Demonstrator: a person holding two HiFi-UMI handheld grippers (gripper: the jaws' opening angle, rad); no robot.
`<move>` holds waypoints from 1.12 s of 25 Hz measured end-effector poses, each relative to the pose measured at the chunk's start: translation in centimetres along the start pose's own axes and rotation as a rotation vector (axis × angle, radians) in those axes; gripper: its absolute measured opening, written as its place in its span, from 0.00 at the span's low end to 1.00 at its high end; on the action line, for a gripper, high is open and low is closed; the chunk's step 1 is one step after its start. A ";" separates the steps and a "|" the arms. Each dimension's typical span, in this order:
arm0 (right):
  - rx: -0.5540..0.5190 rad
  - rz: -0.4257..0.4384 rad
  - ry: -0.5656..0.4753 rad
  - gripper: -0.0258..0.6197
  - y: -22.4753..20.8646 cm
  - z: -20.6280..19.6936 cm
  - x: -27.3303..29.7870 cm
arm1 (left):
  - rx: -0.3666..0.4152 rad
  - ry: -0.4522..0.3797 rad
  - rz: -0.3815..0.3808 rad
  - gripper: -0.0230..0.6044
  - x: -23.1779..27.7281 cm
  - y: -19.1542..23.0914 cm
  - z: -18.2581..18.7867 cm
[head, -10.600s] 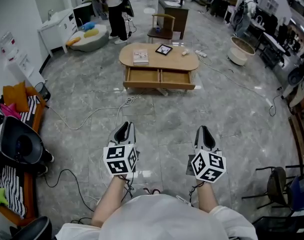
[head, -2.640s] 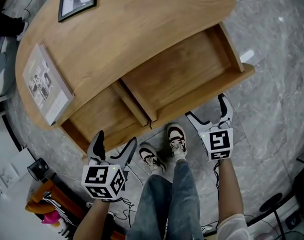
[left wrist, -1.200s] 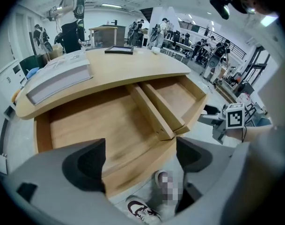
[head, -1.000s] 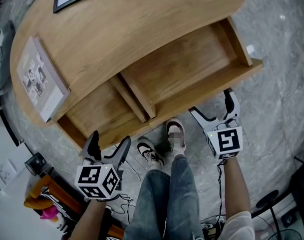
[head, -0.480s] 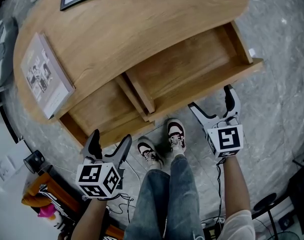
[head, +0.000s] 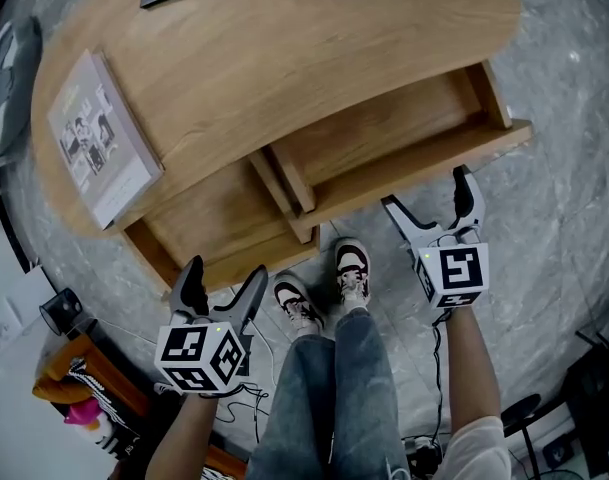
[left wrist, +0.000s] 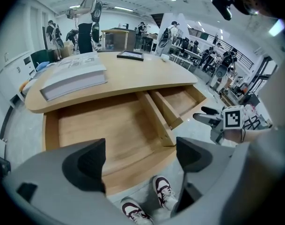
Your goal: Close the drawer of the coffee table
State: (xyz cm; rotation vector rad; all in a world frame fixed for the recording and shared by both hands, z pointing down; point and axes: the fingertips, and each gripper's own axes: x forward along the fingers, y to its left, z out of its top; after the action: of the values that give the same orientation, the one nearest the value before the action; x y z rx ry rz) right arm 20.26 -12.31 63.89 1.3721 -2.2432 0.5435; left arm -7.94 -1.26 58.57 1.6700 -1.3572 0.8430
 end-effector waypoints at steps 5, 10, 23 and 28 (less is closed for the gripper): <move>0.002 -0.002 0.004 0.88 -0.1 0.8 1.1 | -0.020 -0.005 0.006 0.79 0.2 0.6 0.3; 0.002 -0.003 0.004 0.88 -0.2 1.3 2.0 | -0.030 -0.007 0.005 0.79 0.8 1.1 0.5; 0.004 -0.009 0.014 0.88 -0.4 3.2 4.6 | -0.077 -0.006 0.011 0.78 0.9 1.7 1.0; 0.005 -0.007 0.012 0.88 -0.5 3.9 5.7 | -0.101 -0.008 0.017 0.78 0.9 2.0 1.0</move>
State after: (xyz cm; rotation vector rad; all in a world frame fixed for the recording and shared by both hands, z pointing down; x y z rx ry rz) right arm 17.74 -18.79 63.93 1.3755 -2.2276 0.5539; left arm -9.73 -2.73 59.28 1.5878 -1.3979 0.7656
